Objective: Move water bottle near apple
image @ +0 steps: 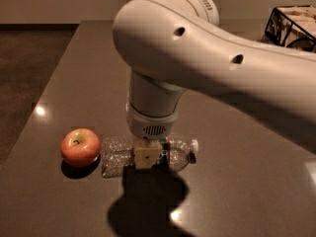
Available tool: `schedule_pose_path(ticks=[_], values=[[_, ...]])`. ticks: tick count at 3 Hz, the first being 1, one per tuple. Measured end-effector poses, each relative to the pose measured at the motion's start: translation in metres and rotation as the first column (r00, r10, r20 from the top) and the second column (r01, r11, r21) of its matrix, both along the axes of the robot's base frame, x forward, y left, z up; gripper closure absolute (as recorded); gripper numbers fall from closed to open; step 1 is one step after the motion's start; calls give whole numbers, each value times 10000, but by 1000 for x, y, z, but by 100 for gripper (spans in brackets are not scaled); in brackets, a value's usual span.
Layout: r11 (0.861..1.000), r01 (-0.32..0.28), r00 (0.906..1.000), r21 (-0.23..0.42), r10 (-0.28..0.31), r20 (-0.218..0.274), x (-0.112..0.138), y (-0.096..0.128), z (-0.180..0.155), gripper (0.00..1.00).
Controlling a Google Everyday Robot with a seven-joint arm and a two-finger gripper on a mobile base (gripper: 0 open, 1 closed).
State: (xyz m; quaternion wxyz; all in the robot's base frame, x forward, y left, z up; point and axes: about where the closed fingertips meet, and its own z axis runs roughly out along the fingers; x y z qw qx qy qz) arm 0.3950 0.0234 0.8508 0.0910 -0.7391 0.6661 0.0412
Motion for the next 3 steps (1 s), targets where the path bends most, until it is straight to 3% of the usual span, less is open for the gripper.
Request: schedule_pose_path(ticks=[1,2,3], values=[[10000,-1,10000,0,1,2,0,0,0,11],[10000,-16,10000,0,16,26,0,1,1,0],[10000,-16,10000,0,16,27,0,1,1,0]])
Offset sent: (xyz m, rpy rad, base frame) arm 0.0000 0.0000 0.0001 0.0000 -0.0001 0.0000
